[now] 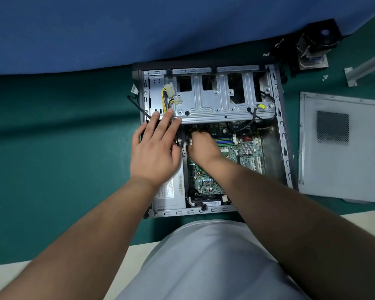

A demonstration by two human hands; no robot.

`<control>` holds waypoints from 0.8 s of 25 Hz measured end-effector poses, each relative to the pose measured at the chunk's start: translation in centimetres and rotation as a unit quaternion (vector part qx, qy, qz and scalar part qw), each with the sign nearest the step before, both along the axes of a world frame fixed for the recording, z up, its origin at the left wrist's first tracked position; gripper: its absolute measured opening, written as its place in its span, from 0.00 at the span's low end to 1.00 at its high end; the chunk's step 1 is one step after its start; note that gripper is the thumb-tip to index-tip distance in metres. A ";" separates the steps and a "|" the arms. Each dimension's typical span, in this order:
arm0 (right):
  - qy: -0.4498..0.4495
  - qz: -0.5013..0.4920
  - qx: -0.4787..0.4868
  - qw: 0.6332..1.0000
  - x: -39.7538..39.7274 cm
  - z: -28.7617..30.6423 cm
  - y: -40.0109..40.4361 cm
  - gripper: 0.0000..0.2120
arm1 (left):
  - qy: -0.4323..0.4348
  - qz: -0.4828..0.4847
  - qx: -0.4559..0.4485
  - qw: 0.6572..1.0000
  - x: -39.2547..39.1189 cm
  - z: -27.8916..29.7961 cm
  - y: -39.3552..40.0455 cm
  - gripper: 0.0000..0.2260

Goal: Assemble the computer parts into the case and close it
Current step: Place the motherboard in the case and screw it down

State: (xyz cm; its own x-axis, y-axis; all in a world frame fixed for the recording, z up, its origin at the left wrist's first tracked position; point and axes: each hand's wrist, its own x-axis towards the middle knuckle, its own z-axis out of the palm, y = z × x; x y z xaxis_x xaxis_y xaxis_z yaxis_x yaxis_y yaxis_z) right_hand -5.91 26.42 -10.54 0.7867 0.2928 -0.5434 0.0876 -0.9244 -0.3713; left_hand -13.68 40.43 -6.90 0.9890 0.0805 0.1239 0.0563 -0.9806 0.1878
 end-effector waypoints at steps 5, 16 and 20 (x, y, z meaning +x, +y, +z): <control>0.015 0.006 0.065 0.998 -1.0 0.6 -4.4 0.23 | 0.003 -0.001 -0.003 1.000 0.0 0.1 0.0 0.27; -0.056 -0.265 -0.036 0.962 1.0 0.3 -9.8 0.10 | 0.008 0.002 -0.006 1.000 -0.2 0.0 -0.1 0.27; -0.063 -0.232 -0.108 0.965 1.4 0.3 -8.6 0.04 | 0.006 0.000 -0.006 1.000 -0.1 -0.2 0.1 0.27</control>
State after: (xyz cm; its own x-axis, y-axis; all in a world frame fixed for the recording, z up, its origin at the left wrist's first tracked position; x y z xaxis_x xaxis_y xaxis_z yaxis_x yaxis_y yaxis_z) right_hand -4.48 17.81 -10.23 0.8692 -0.2163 -0.4447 -0.3226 -0.9296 -0.1784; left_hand -13.76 40.53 -7.08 0.9904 0.0815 0.1120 0.0579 -0.9782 0.1993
